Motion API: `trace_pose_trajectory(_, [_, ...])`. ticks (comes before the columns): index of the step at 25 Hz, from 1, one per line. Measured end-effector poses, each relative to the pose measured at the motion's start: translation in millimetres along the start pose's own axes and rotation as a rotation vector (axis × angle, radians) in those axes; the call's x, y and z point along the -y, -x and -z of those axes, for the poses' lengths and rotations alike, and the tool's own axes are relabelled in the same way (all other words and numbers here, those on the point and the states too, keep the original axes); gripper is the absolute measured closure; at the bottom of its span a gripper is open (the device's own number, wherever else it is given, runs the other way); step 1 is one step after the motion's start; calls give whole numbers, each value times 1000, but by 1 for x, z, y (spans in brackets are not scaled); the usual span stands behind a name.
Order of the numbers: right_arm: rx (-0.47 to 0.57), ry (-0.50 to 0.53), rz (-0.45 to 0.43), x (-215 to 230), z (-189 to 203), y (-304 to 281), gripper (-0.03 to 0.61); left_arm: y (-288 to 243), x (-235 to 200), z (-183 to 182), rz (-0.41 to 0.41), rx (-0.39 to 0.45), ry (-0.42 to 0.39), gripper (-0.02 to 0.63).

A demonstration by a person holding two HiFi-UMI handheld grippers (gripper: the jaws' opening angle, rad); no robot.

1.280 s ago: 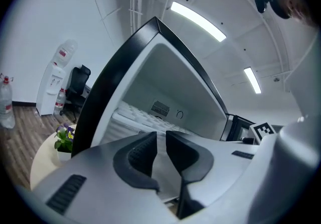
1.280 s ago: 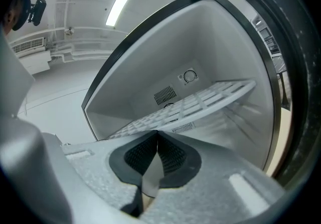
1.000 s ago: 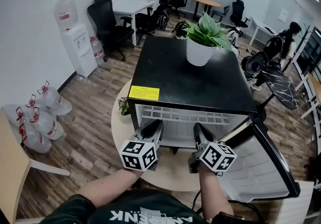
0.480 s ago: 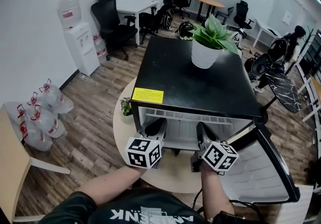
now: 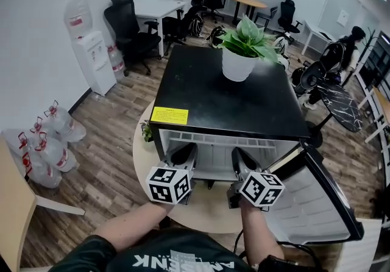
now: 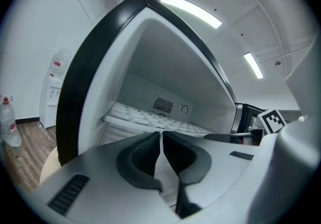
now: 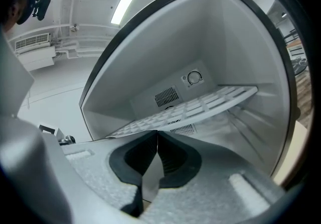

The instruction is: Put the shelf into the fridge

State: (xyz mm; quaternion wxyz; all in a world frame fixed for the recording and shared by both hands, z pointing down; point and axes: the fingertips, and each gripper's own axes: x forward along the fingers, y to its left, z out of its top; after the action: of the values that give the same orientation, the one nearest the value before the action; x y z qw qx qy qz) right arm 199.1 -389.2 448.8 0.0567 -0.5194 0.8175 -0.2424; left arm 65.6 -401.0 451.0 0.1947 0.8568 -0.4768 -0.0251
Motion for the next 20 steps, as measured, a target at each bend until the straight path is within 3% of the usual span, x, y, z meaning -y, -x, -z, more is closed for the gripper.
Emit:
trace_pose_trajectory(12, [0, 106, -55, -15, -8, 48, 569, 36, 49, -19, 133, 44, -69, 612])
trace_pose_trajectory(16, [1, 140, -70, -19, -7, 73, 569, 56, 61, -20, 126, 37, -124, 612])
trace_pose_trajectory(20, [17, 183, -73, -24, -10, 97, 569, 75, 62, -18, 61, 22, -161, 612])
